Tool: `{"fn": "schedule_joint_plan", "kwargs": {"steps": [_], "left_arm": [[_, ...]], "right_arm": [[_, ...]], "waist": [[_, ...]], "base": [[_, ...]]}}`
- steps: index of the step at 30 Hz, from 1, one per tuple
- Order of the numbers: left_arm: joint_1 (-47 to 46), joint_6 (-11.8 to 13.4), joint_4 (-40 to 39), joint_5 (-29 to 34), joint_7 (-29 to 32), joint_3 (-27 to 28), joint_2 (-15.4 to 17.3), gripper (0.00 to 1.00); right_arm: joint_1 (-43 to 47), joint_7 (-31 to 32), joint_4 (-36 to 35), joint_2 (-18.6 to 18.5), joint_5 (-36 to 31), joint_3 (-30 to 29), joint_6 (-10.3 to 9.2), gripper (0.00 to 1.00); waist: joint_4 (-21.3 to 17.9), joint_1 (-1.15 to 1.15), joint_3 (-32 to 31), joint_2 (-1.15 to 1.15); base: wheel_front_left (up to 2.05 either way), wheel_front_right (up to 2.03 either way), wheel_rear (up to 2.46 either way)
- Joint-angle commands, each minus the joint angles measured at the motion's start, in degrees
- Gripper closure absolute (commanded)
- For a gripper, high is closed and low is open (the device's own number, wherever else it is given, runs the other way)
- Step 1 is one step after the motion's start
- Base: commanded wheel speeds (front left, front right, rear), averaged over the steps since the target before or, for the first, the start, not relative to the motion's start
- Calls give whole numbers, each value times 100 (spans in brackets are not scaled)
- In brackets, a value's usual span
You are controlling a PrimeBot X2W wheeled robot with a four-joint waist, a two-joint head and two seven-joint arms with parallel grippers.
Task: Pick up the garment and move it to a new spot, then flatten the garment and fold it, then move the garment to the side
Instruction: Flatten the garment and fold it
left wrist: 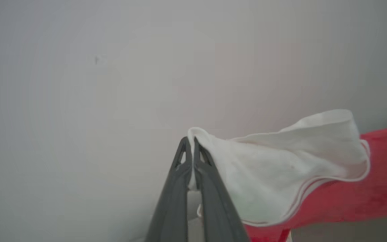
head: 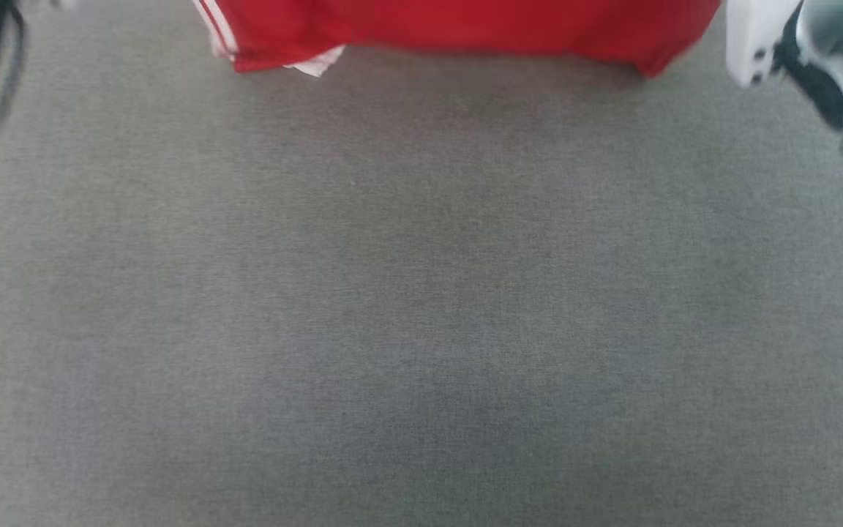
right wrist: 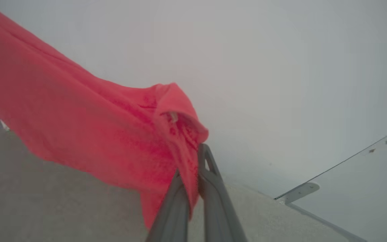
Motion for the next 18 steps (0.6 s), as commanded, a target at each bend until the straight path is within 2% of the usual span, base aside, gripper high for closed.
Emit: {"fn": "schedule_joint_plan", "kwargs": {"steps": [1,6,13,18], "left_arm": [[264,-4,-151,-109,183,-154,35,100],[1098,-8,-796,-756,992,-595,412,100],[2280,-6,-1686,-1466,1936,-873,1040,100],[3163,323,-2580,-1790,2249,-918,1461,100]], "right_arm": [[225,145,-173,-119,219,75,-10,100],[796,564,-955,-563,811,417,-9,100],[1548,1108,-2005,-1225,1423,907,-10,100],[2117,1469,-2800,-1713,1850,1112,-10,100]], "waist": [[59,0,-74,0],[144,0,-218,0],[230,0,-380,0],[266,0,-456,0]], "base": [[0,0,0],[0,0,0],[0,0,0],[0,0,0]]}}
